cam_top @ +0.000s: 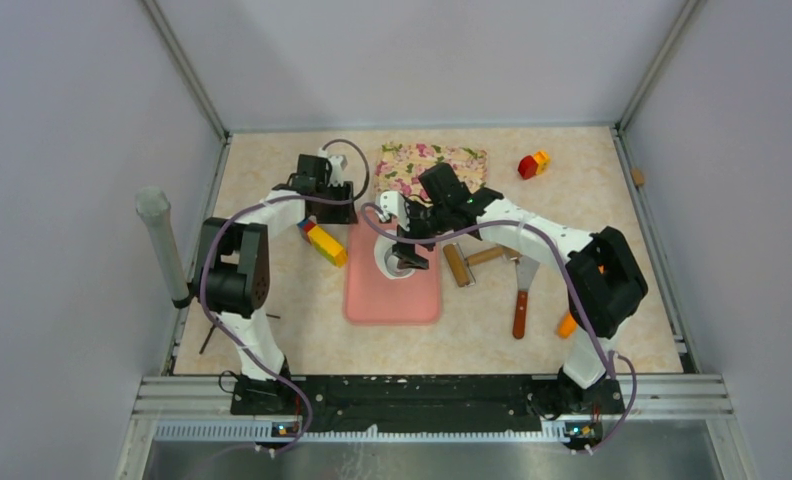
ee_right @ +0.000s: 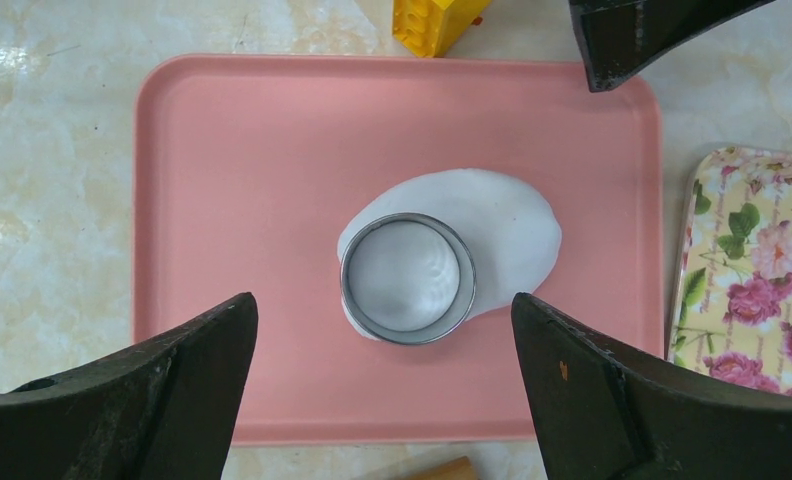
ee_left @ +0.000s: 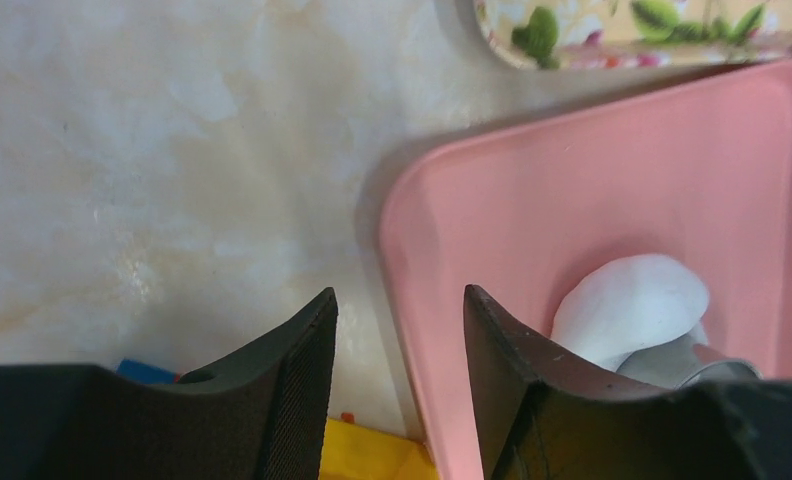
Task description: Roll out the dumpling wrappers from the dough
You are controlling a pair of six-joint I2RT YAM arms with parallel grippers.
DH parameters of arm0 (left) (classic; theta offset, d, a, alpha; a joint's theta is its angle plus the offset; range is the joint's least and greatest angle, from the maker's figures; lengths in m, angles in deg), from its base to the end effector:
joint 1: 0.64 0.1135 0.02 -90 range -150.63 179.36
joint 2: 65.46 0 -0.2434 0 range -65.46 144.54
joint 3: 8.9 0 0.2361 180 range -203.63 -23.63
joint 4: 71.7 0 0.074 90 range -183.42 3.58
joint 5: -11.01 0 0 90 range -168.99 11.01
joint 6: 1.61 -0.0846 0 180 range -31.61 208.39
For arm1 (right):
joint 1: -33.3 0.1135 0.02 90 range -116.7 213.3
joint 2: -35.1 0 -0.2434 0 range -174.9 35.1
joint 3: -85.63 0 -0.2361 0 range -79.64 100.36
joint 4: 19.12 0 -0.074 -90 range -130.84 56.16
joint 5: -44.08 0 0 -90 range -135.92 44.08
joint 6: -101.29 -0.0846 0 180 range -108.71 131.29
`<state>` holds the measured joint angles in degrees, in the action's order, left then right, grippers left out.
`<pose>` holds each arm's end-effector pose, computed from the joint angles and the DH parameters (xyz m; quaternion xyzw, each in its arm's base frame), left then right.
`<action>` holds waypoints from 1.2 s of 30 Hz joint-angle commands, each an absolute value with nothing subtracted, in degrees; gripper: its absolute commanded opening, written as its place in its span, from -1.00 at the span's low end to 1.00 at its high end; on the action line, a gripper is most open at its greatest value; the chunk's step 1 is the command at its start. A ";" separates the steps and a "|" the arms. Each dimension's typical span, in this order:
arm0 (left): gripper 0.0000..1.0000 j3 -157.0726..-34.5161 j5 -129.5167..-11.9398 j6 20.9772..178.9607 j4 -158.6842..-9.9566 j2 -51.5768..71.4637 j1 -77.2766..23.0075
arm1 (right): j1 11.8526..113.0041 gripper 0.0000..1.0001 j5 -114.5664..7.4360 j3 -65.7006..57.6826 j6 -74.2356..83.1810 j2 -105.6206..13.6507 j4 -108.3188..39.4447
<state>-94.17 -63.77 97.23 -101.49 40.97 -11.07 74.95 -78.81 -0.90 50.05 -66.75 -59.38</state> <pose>0.3963 -0.0955 0.1409 0.0572 0.9335 -0.1785 0.3057 0.2679 0.2998 0.2084 -0.6556 0.6208 0.2733 0.3319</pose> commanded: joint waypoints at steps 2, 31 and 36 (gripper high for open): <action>0.00 -92.60 -68.06 92.14 -110.18 36.25 -10.75 | 75.98 0.90 -79.51 -1.29 50.22 -63.90 -58.42; 0.01 -98.53 -62.41 96.80 -110.24 41.94 -9.83 | 77.15 0.90 -78.70 -1.52 52.25 -64.13 -58.98; 0.01 -99.43 -64.10 99.66 -107.11 45.19 -10.39 | 77.18 0.90 -74.81 -2.03 52.25 -65.92 -56.01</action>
<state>-97.14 -64.60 95.92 -111.16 42.74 -9.83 76.33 -77.43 -1.69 51.27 -65.96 -58.97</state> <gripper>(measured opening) 0.503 0.950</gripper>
